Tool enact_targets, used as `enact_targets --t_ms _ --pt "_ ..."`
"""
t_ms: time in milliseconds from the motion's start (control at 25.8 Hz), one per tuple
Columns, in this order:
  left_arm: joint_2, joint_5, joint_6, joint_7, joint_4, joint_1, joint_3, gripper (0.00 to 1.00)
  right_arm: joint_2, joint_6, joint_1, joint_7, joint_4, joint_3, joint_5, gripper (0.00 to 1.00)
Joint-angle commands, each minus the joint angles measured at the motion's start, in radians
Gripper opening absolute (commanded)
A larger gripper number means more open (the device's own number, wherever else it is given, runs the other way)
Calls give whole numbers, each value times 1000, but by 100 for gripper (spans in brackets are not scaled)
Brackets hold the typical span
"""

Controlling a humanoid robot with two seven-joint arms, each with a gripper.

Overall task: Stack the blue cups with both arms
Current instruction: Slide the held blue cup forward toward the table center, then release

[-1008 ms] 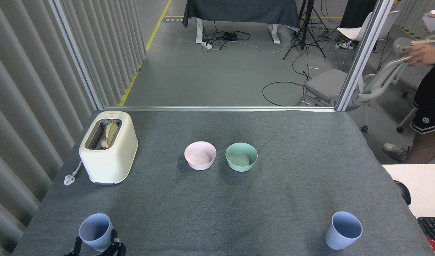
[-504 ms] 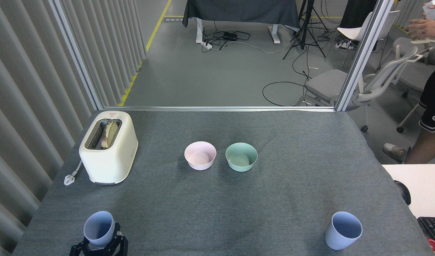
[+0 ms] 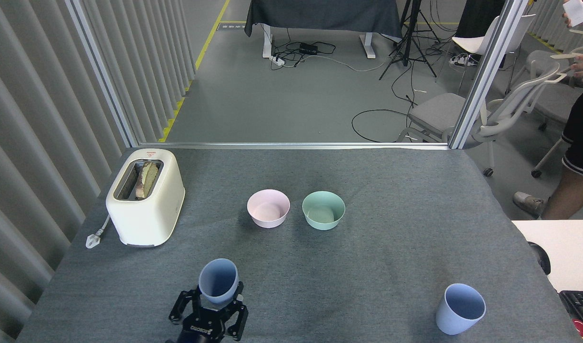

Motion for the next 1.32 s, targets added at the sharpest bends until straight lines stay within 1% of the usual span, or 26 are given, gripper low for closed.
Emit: enact_targets --t_ms 0,78,194,426,504,581,620,659,698,736,930,1085,1279 --pt "-63 -95 3 2 102 -52 -36 55 -2 25 -2 0 1 28 0 100" --pt "-78 -137 5 1 128 -62 -37 55 -2 25 0 0 1 24 0 100" --pt "-81 -193 5 -1 160 -62 -37 55 -2 25 0 0 2 21 -2 100" --pt "-81 -196 5 -1 162 -65 -37 59 -2 25 -2 2 2 24 -2 100" --pt "-83 -189 5 -1 160 -65 -37 66 -4 25 -3 2 2 24 0 100" --pt "-94 -186 3 -1 159 -65 -37 69 -4 25 -3 2 2 24 -2 100" --pt "-100 -186 5 -1 160 -65 -37 73 -4 23 -3 2 2 22 -2 100" --pt "-103 -184 5 -1 162 -65 -36 81 -4 23 -3 2 2 22 -2 100" --pt "-106 -181 6 1 162 -65 -36 94 -4 23 -2 2 2 22 -2 100" --pt "-106 -178 8 2 162 -63 -34 99 -4 23 -2 2 2 22 -2 100" --pt "-103 -161 5 1 159 -49 -34 100 -4 23 -2 2 2 22 -2 100" --pt "-94 -160 -3 1 111 1 -25 100 -4 23 -3 2 7 21 -2 100" --pt "-58 -107 -6 1 -19 150 -3 100 -4 23 -3 0 11 21 -3 100"
